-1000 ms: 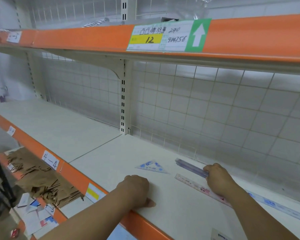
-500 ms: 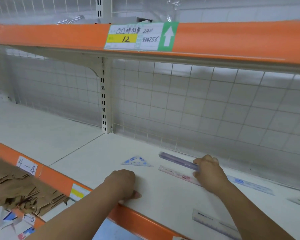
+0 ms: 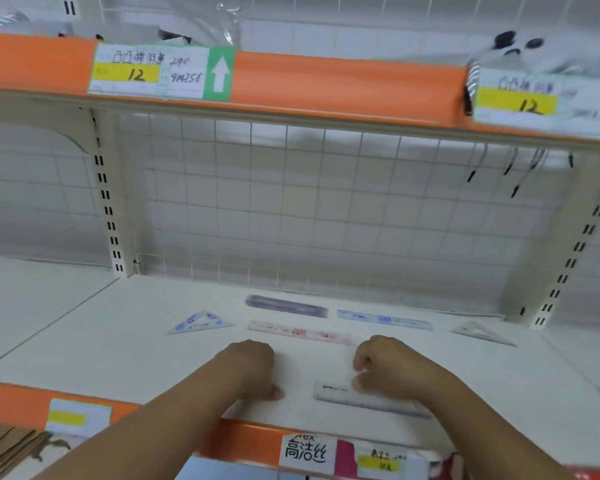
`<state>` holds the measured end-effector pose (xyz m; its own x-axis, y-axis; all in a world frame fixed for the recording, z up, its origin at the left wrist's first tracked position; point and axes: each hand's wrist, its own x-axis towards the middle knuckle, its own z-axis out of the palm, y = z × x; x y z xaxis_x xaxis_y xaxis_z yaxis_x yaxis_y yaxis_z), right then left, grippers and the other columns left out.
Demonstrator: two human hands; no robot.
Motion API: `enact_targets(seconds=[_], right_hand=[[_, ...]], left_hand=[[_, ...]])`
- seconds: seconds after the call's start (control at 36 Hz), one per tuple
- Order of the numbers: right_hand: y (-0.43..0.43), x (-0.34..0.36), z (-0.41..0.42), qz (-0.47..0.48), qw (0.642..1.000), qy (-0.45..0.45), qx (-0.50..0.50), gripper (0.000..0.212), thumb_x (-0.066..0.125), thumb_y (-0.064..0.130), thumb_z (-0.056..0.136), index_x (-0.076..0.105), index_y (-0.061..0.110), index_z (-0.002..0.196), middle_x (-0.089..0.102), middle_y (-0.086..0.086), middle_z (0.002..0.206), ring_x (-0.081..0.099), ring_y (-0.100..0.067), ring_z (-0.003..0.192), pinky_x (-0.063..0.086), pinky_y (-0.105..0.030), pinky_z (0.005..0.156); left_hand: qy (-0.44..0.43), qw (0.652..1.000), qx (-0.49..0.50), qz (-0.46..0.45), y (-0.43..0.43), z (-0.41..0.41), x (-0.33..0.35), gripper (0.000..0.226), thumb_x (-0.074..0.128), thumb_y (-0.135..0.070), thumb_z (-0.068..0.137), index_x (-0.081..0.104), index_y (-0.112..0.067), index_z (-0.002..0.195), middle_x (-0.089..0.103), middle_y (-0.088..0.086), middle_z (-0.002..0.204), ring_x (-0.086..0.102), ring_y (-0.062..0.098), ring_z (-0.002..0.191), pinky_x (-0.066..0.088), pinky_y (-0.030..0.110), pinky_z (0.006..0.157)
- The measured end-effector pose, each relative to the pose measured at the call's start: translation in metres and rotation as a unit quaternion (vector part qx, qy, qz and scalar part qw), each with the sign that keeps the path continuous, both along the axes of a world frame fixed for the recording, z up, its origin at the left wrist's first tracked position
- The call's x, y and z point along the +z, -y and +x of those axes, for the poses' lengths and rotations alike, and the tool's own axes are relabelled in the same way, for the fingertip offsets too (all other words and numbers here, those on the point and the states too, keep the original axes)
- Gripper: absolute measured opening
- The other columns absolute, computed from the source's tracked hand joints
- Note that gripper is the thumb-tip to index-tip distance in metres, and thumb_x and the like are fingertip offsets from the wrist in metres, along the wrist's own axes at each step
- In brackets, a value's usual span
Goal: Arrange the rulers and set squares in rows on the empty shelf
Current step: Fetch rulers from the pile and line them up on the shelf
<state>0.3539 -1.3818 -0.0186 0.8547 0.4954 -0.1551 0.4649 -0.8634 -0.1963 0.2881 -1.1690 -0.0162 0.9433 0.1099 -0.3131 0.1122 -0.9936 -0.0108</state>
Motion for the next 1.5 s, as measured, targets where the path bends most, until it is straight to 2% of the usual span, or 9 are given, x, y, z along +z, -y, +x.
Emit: enact_targets(seconds=[0.11,0.36,0.64,0.83,0.92,0.97,1.03,1.25,1.5], right_hand=[[0.01,0.001,-0.014,-0.068,0.997,-0.026,-0.009,0.038,0.063,0.026,0.087,0.062,-0.001,0.113,0.059,-0.016,0.12,0.058,-0.026,0.1,0.047,-0.036,0.091],[0.019,-0.008,-0.028,-0.038,0.999,-0.011,-0.005,0.02,0.058,0.02,0.091,0.047,0.019,0.107,0.045,-0.002,0.111,0.041,-0.017,0.097,0.037,-0.027,0.083],[0.003,-0.023,-0.031,0.041,0.998,0.042,-0.008,0.031,0.043,0.008,0.096,0.054,0.022,0.122,0.055,-0.002,0.116,0.051,-0.017,0.099,0.039,-0.024,0.084],[-0.01,-0.016,-0.03,0.018,0.99,0.138,0.012,0.019,0.034,0.013,0.098,0.046,0.016,0.113,0.051,-0.002,0.083,0.049,-0.023,0.076,0.027,-0.025,0.051],[-0.015,-0.015,-0.027,0.036,0.989,0.138,0.03,0.036,0.034,0.014,0.1,0.045,0.027,0.132,0.061,-0.005,0.11,0.057,-0.025,0.096,0.04,-0.029,0.068],[-0.019,-0.015,-0.024,0.05,0.993,0.103,0.03,0.041,0.032,0.024,0.103,0.038,0.034,0.143,0.054,-0.005,0.13,0.052,-0.024,0.116,0.042,-0.028,0.091],[-0.024,-0.016,-0.023,0.053,0.995,0.077,0.028,0.042,0.029,0.033,0.104,0.034,0.036,0.146,0.047,-0.007,0.134,0.048,-0.025,0.121,0.039,-0.03,0.098],[-0.048,-0.014,-0.009,0.003,0.994,0.112,0.017,0.046,0.028,0.034,0.103,0.027,0.03,0.149,0.043,-0.011,0.131,0.04,-0.03,0.121,0.033,-0.039,0.102],[-0.081,-0.022,0.02,0.058,0.989,0.138,0.001,0.031,0.045,0.028,0.099,0.054,0.017,0.126,0.05,-0.008,0.123,0.044,-0.027,0.117,0.037,-0.034,0.095]], left_hand=[[0.006,1.0,-0.021,0.0,0.007,0.002,-0.002,0.053,0.056,-0.049,0.09,0.055,-0.008,0.124,0.057,0.009,0.128,0.055,0.024,0.116,0.043,0.03,0.092],[0.011,0.999,-0.041,0.01,0.008,0.005,-0.005,0.058,0.055,-0.052,0.09,0.052,-0.008,0.127,0.055,0.009,0.131,0.054,0.023,0.119,0.042,0.03,0.096],[0.011,0.999,-0.052,0.006,-0.001,0.003,-0.01,0.056,0.055,-0.052,0.089,0.053,-0.009,0.125,0.056,0.008,0.129,0.054,0.023,0.117,0.042,0.03,0.095],[0.01,0.999,-0.048,0.006,-0.008,0.001,-0.01,0.057,0.053,-0.054,0.089,0.052,-0.01,0.126,0.055,0.009,0.131,0.052,0.024,0.119,0.041,0.031,0.097],[0.007,0.999,-0.045,0.004,-0.011,0.0,-0.009,0.057,0.053,-0.053,0.09,0.052,-0.01,0.127,0.054,0.009,0.131,0.052,0.024,0.119,0.041,0.031,0.096],[0.005,0.999,-0.041,0.0,-0.013,0.0,-0.008,0.058,0.053,-0.054,0.09,0.052,-0.01,0.127,0.054,0.008,0.131,0.052,0.023,0.119,0.041,0.03,0.097],[0.004,0.999,-0.04,-0.001,-0.015,0.001,-0.007,0.058,0.052,-0.054,0.09,0.052,-0.01,0.126,0.055,0.008,0.131,0.052,0.023,0.118,0.041,0.03,0.097],[0.002,1.0,-0.027,-0.009,-0.018,0.001,-0.006,0.056,0.053,-0.055,0.09,0.054,-0.009,0.122,0.058,0.008,0.124,0.056,0.023,0.113,0.043,0.029,0.088],[0.003,1.0,-0.016,-0.013,-0.024,-0.001,-0.002,0.056,0.053,-0.054,0.09,0.054,-0.009,0.124,0.055,0.009,0.128,0.053,0.025,0.117,0.041,0.03,0.091]])
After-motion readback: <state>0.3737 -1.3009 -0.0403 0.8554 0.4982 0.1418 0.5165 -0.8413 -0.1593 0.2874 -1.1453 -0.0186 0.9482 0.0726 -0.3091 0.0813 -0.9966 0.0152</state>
